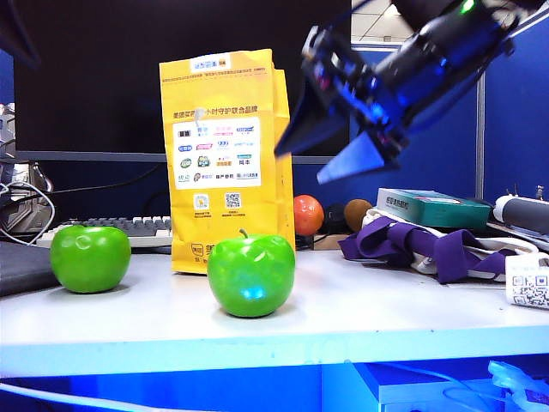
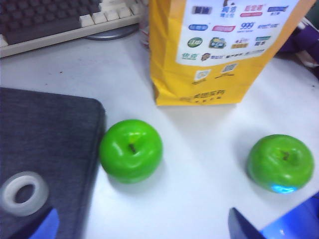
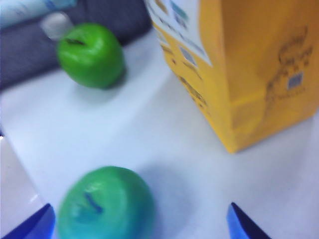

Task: Pick up the green apple and throw it into the yellow paper bag.

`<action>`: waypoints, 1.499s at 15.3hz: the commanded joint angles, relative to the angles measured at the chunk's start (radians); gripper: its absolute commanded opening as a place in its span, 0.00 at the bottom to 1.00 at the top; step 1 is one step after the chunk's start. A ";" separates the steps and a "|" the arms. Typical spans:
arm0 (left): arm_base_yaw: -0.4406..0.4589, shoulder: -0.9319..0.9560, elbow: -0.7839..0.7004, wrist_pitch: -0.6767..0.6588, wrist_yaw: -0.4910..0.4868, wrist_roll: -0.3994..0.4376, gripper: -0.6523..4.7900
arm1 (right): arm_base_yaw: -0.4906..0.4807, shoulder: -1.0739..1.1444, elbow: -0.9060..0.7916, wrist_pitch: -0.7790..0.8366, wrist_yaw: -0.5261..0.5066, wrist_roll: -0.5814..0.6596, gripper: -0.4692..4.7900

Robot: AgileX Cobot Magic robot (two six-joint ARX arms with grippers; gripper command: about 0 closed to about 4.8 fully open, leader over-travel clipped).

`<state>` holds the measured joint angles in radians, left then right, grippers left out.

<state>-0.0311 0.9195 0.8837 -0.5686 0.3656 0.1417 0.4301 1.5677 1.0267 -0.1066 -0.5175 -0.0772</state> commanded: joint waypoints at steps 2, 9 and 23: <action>-0.084 0.009 0.006 0.001 0.057 0.005 1.00 | 0.017 0.059 0.006 -0.062 0.010 -0.060 1.00; -0.275 0.177 0.008 -0.027 0.100 0.005 1.00 | 0.070 0.092 0.008 -0.085 -0.049 -0.074 1.00; -0.275 0.181 0.012 0.004 0.027 0.005 1.00 | 0.119 0.197 0.014 0.049 -0.003 -0.065 0.15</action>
<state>-0.3065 1.1038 0.8886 -0.5930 0.4297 0.1421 0.5484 1.7676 1.0340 -0.1024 -0.5209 -0.1440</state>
